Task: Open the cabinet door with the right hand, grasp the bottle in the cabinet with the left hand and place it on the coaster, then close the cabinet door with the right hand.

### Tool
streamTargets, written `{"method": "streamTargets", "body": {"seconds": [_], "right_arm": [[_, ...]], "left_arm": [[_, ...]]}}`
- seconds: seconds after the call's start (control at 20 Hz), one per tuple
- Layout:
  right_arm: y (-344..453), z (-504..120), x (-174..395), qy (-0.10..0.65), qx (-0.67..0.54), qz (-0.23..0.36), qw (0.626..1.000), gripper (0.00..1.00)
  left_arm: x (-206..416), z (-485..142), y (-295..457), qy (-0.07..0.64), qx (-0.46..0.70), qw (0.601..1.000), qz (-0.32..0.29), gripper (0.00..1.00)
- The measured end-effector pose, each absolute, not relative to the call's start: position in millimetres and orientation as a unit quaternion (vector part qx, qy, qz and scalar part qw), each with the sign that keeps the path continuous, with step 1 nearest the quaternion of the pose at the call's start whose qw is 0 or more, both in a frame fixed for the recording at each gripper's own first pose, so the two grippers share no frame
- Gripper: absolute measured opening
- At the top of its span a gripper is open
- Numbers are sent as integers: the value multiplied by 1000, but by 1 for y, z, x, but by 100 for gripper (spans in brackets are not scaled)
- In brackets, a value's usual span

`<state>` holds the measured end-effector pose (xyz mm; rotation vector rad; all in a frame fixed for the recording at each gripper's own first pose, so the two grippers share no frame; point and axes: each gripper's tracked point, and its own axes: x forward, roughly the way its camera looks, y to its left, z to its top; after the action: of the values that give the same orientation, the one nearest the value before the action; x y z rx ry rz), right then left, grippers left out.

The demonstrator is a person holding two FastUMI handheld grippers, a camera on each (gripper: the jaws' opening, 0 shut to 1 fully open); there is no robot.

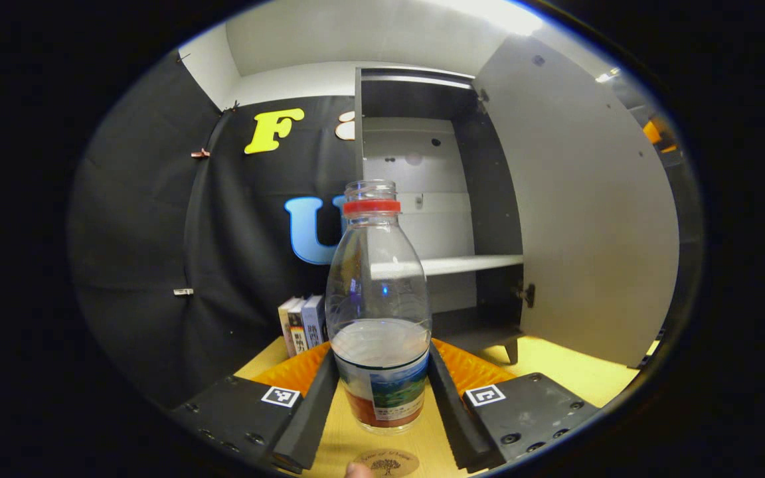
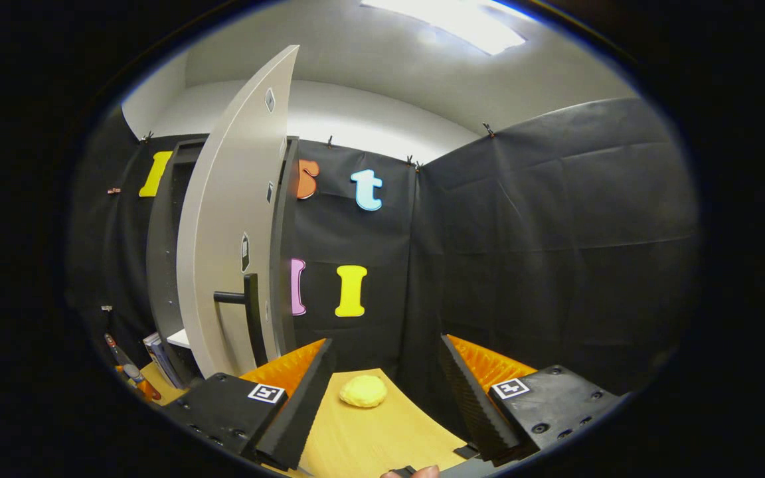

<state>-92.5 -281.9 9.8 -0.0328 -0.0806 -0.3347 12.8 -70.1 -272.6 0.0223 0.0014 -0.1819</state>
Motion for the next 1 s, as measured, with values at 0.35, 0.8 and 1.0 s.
{"method": "streamTargets", "body": {"seconds": [0.35, 0.8, 1.0], "right_arm": [[-281, 15, -98, -27, -38, -189, 981, 97], [-282, 5, -110, 0, -17, -227, 974, 98], [-275, 8, -121, -3, -25, -234, 972, 98]], "left_arm": [[-2, -367, -67, 45, 1, 991, -127, 77], [3, -408, -62, 51, 5, 986, -160, 77], [1, -420, -67, 58, 12, 982, -179, 77]]}}
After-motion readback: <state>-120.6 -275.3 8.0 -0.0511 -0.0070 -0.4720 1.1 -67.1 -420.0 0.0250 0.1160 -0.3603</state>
